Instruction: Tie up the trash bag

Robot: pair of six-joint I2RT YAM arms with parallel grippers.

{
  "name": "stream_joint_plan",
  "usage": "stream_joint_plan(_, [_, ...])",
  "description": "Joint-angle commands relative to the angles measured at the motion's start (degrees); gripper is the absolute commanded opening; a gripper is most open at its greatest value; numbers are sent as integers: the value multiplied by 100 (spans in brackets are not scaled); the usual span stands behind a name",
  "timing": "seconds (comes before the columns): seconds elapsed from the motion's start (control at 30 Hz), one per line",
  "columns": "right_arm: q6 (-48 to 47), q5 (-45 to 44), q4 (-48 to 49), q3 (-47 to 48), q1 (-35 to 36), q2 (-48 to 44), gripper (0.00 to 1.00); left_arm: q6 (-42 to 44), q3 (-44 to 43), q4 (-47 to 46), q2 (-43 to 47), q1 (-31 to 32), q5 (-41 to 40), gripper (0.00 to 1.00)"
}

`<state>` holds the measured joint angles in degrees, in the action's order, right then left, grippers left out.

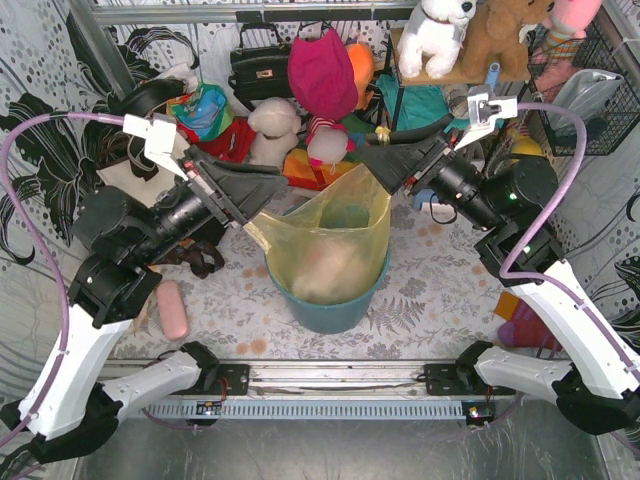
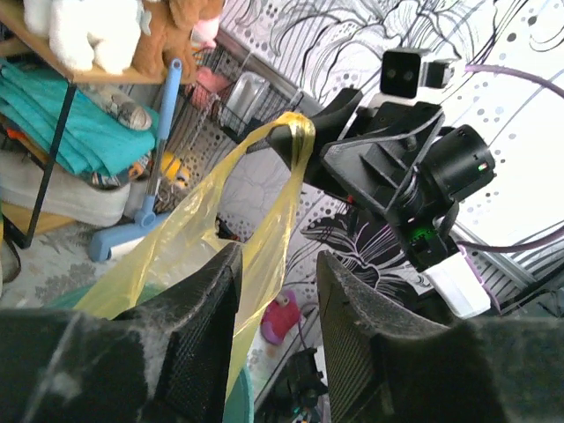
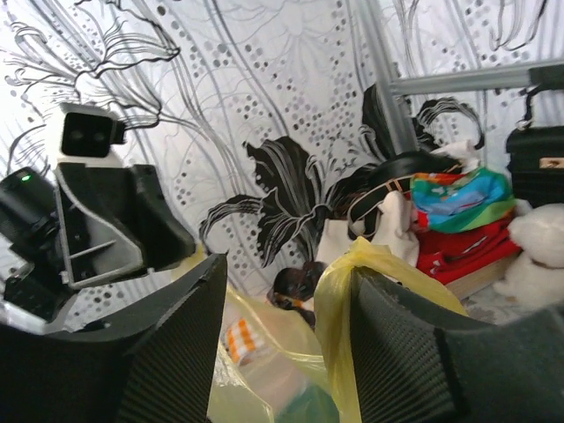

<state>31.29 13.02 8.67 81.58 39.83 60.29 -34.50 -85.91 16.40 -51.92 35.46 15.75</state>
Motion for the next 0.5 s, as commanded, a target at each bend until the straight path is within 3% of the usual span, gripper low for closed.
stream_joint_plan(0.0, [160, 630, 358, 224, -11, -132, 56, 95, -358, 274, 55, -31, 185, 50])
stream_joint_plan(0.23, [-29, 150, 1, -44, -11, -419, 62, -121, -975, 2225, 396, -31, -1206, 60])
stream_joint_plan(0.47, [-102, -25, -158, -125, -11, -484, 66, -356, -640, 2878, 735, -31, -615, 64])
